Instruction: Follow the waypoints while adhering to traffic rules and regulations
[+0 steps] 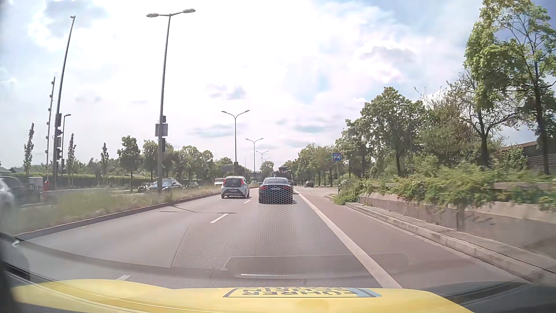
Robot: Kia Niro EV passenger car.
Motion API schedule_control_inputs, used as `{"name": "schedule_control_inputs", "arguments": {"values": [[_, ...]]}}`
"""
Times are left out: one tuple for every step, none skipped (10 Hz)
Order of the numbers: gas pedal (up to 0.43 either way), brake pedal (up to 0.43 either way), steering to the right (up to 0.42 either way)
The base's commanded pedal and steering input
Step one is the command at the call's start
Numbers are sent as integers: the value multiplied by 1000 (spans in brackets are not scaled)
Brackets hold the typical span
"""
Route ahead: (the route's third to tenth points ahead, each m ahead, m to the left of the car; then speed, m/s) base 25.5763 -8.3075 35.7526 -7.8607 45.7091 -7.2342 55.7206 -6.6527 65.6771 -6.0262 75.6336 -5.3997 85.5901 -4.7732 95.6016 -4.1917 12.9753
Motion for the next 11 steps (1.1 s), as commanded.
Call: {"name": "schedule_control_inputs", "arguments": {"values": [[87,0,-6],[87,0,-5],[87,0,-5],[87,0,-5],[87,0,-4],[87,0,-2],[87,0,-2],[87,0,-2],[87,0,-2],[87,0,-1],[98,0,-1]]}}
